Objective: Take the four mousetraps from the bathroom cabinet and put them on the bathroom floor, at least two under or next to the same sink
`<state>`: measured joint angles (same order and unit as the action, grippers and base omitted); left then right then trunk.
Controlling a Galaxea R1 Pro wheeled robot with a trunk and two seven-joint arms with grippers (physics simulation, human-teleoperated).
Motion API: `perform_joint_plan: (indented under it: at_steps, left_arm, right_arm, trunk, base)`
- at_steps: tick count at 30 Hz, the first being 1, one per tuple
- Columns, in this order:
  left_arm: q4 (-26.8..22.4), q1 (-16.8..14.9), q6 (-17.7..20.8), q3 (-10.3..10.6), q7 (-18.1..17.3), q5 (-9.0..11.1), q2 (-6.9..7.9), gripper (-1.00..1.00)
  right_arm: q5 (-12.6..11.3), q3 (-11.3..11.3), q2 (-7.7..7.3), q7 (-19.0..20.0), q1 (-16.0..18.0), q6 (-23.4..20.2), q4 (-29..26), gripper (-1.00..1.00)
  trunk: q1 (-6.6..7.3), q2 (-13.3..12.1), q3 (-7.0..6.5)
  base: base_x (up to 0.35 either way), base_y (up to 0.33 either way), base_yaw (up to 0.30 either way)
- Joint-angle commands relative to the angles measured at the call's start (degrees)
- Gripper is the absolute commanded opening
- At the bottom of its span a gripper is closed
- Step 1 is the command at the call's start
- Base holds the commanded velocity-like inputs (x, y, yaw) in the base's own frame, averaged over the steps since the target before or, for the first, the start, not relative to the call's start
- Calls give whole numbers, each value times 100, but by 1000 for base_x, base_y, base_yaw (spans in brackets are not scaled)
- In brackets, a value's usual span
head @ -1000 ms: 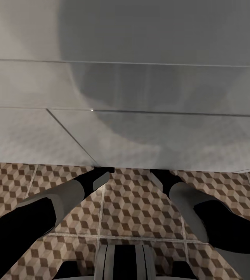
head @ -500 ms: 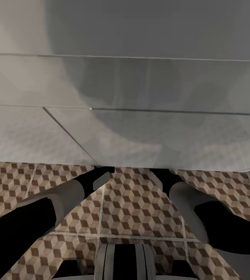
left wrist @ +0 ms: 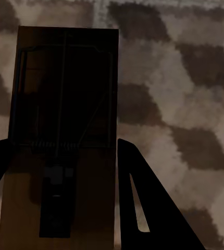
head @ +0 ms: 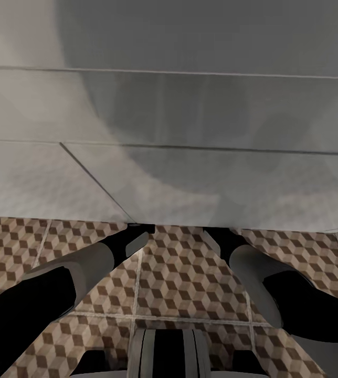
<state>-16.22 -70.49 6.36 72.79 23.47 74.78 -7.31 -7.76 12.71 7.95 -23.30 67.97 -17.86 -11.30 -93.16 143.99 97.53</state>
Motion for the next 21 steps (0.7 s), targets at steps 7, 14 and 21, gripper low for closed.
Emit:
perform_joint_plan:
  at_steps: [7, 14, 21]
  left_arm:
    - [-12, -3, 25, 34, 35, -5, 1, -100]
    - [-12, -2, 28, 34, 35, -7, 1, -100]
    - [-8, -1, 26, 34, 35, -6, 3, -100]
  right_arm:
    - [-50, 56, -3, -34, 15, -29, -12, -100]
    - [-50, 56, -4, -34, 15, -25, -12, -100]
    - [-50, 56, -4, -34, 15, -24, -12, -100]
  trunk:
    - [1, 1, 33]
    - [1, 1, 47]
    - [1, 1, 48]
  base:
    - [0, 0, 2]
    - [0, 0, 0]
    - [0, 0, 0]
